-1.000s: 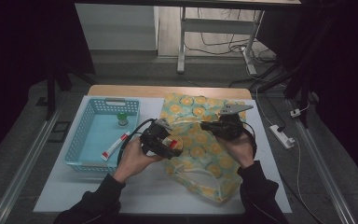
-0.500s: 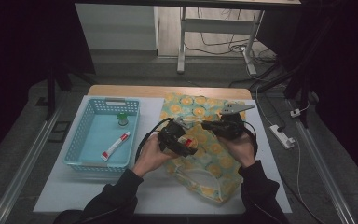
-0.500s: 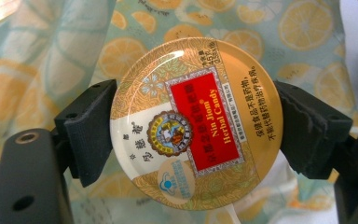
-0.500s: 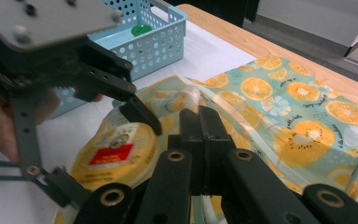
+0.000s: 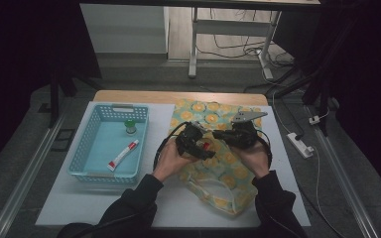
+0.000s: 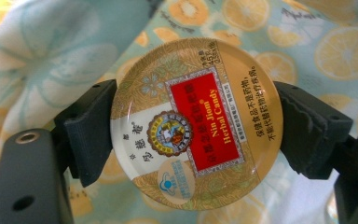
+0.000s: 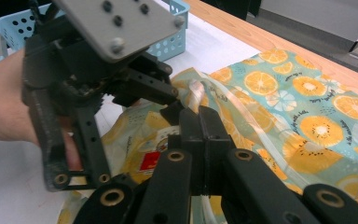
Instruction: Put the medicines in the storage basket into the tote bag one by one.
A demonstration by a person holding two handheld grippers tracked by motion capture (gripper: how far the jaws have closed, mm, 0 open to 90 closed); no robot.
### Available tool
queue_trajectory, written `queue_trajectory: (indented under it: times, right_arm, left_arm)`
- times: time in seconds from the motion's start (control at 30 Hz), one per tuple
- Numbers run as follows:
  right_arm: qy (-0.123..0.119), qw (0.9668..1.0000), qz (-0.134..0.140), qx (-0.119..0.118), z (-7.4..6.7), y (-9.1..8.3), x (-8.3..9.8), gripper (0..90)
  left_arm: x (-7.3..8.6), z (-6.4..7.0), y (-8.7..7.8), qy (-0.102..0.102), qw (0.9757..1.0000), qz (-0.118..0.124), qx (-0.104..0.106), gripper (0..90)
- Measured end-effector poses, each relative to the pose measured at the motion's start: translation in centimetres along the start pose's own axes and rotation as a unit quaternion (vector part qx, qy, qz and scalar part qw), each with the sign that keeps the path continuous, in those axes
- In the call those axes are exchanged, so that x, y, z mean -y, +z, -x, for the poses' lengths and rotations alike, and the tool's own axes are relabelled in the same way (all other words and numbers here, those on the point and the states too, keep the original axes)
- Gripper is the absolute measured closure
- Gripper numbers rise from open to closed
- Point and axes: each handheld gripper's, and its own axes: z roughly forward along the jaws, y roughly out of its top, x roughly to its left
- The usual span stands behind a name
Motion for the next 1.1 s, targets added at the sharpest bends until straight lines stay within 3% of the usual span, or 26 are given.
queue_trajectory:
  times: [0.3,0.6,1.1]
  right_arm:
    - [0.000,0.9999,-0.010,-0.001,0.1,0.8,0.4,90.0]
    - [0.001,0.9999,-0.015,-0.002,0.2,1.2,0.7,90.0]
    - [0.000,0.9996,-0.027,0.002,0.4,1.7,1.0,90.0]
  left_arm:
    - [-0.4,-1.2,1.7,-0.012,0.9998,0.000,-0.018,19.9]
    - [-0.2,-1.7,3.3,-0.011,0.9992,0.002,-0.039,19.8]
    - [0.3,-2.3,5.3,-0.013,0.9987,-0.003,-0.049,19.7]
